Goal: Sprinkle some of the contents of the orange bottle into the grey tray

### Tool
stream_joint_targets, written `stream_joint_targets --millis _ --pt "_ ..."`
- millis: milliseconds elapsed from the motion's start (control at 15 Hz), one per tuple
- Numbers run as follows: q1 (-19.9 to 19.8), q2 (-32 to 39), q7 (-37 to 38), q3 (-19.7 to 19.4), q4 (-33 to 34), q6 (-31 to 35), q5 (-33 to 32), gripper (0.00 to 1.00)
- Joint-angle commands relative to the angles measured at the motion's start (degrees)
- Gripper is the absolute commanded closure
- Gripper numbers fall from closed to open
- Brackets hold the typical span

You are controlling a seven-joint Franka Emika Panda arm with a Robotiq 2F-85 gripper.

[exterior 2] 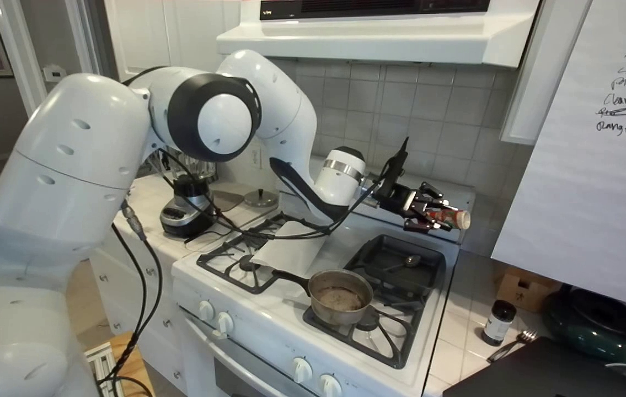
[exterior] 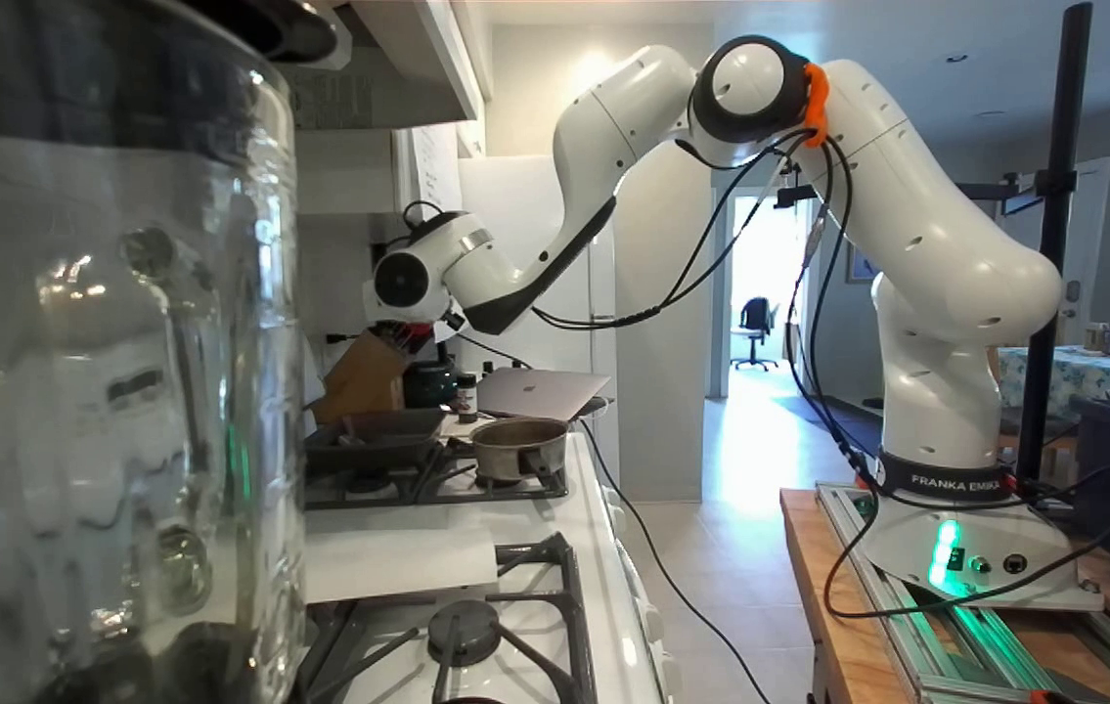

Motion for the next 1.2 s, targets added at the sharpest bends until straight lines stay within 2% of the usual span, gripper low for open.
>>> stream_joint_targets --millis 0,667,867,1133 --pt "-3.28 -2.85 -4.62 1.15 1.02 5.63 10.77 0.77" --pt "-10.46 -5.67 -11.27 0.67 -1.46 27.47 38.12 0.77" --pt "-11.64 -5.27 -13.65 0.25 -1.22 27.85 46.93 0.77" --pt "-12.37 -4.65 -14.67 -0.94 -0.08 24.2 58.02 0.77"
